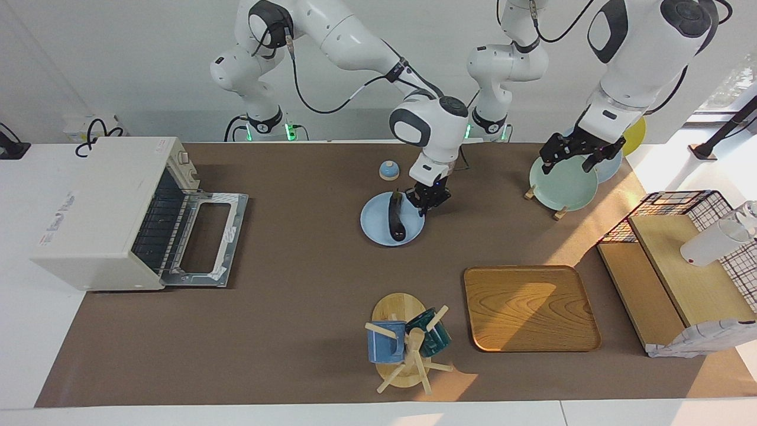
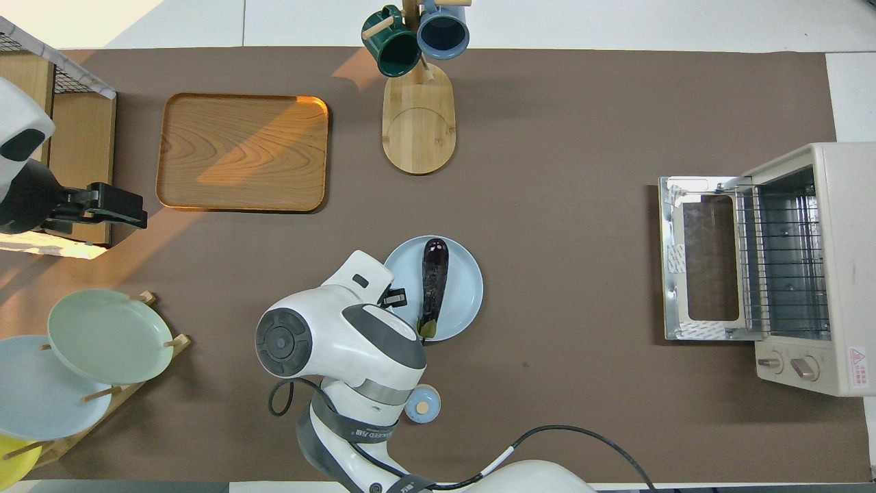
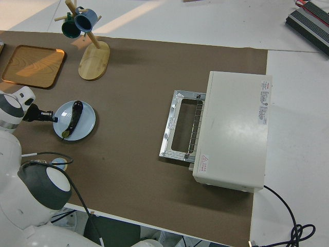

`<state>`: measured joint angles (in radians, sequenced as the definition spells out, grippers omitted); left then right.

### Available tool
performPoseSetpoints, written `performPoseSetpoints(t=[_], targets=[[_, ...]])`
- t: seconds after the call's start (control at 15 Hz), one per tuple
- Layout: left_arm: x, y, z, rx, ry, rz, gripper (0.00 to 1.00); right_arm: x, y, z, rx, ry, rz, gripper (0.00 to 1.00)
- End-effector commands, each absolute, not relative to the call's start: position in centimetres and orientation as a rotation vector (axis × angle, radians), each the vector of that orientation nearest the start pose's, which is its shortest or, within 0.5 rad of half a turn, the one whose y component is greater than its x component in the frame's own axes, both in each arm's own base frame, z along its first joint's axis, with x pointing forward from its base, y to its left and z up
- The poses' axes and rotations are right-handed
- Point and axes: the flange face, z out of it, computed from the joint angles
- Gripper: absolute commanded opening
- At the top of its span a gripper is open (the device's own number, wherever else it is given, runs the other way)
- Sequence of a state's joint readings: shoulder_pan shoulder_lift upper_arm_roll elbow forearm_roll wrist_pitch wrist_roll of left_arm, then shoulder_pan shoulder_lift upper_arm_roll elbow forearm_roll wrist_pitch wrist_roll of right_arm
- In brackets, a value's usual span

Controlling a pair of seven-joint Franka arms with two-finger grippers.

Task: Put eggplant into oven
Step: 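Grasp the eggplant on the blue plate with the right gripper, then carry the eggplant with the right gripper into the open oven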

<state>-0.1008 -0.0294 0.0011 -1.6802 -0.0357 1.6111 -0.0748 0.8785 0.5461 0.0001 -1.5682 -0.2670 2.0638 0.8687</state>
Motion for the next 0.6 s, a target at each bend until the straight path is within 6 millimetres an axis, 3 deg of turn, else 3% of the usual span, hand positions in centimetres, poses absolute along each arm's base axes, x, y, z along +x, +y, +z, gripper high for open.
performPoseSetpoints(t=[0.0,0.2,0.33,0.53], targets=[[54.8,-4.8,59.7,-3.155,0.069,0.045,1.0,47.9,48.7,34.5,-3.347,-0.302,-0.235,0.0],[55.1,-4.7,59.6,-3.155,0.081,0.023,1.0,50.5,44.4,36.5,-3.392,-0.397,-0.145,0.0],[55.1,-4.7,59.7,-3.155,0.076,0.016,1.0,51.8,41.8,36.9,-3.415,-0.357,-0.107,0.0],[55.0,-4.7,59.5,-3.155,0.073,0.023,1.0,51.6,35.3,37.1,-3.443,-0.32,-0.022,0.0]])
